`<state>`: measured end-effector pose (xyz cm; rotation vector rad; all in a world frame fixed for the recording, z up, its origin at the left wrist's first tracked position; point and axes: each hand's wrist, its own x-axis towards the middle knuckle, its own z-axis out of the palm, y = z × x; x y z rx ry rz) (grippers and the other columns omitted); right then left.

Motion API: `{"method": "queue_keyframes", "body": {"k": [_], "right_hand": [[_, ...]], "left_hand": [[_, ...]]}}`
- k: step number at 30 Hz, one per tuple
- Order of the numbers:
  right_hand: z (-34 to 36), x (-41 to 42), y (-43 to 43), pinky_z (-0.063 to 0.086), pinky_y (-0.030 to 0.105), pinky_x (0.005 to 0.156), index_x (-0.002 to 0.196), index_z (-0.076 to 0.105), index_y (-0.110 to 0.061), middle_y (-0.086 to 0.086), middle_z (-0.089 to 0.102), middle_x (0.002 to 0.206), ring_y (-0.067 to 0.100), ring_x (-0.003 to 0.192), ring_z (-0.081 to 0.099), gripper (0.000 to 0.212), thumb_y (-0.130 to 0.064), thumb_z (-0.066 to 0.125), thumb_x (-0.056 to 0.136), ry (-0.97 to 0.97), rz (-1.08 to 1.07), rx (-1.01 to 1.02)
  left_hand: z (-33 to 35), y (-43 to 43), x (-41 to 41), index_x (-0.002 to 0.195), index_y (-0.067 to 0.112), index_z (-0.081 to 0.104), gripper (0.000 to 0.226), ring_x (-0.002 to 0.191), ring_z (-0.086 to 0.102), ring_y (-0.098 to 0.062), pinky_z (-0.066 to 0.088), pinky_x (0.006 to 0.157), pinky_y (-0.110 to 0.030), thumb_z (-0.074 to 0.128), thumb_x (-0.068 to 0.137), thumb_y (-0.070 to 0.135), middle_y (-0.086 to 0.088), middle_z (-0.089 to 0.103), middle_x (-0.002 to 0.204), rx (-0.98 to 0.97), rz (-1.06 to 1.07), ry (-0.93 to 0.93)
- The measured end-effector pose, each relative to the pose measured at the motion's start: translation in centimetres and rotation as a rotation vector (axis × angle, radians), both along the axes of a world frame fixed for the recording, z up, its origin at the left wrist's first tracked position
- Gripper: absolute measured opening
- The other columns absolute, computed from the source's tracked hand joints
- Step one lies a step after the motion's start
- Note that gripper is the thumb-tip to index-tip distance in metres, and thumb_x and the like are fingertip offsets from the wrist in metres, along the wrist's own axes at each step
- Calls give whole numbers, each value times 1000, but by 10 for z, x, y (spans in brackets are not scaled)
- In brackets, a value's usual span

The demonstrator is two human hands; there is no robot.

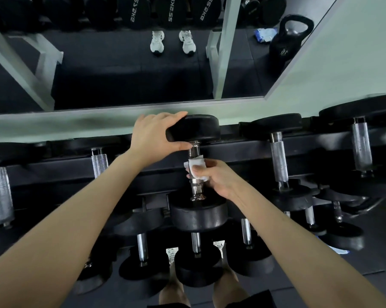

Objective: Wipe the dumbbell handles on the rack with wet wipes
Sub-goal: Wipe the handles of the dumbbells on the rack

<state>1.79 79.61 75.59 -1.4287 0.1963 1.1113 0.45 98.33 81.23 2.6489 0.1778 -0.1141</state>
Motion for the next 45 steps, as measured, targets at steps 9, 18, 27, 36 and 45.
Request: {"method": "queue_keyframes", "body": {"k": [9,18,27,36,45], "right_hand": [[1,-12,10,52,21,72,109,68,-1,11,71,106,18,86,66,29,0,67,81,-70,-168,-100],[7,-11,19,53,32,84,87,69,2,21,70,89,22,86,68,14,2,65,73,-254,-281,-343],[9,-25,46,54,31,79,91,70,-11,2,72,86,18,85,67,12,-15,70,79,-311,-297,-359],[15,-26,11,50,28,68,86,71,-8,5,69,79,14,74,63,8,-14,68,83,-403,-95,-397],[20,12,38,51,23,69,95,69,-1,4,69,85,13,77,64,22,-10,75,75,-281,-242,-245]], "left_hand": [[-6,7,-1,131,15,54,73,115,56,-25,26,112,-40,77,69,45,-4,64,122,-26,-76,-132],[-21,18,-8,136,16,45,71,111,52,-13,37,91,-21,76,74,33,7,49,123,-269,13,-11],[-9,33,-18,139,30,41,77,126,45,-13,35,104,-32,77,72,39,8,49,137,-200,60,76],[9,-7,5,131,37,51,65,121,50,-11,33,86,-20,72,72,52,9,55,132,-207,174,27],[3,9,-6,130,37,52,63,119,51,-11,37,90,-25,75,72,46,10,57,129,-335,199,58]]}}
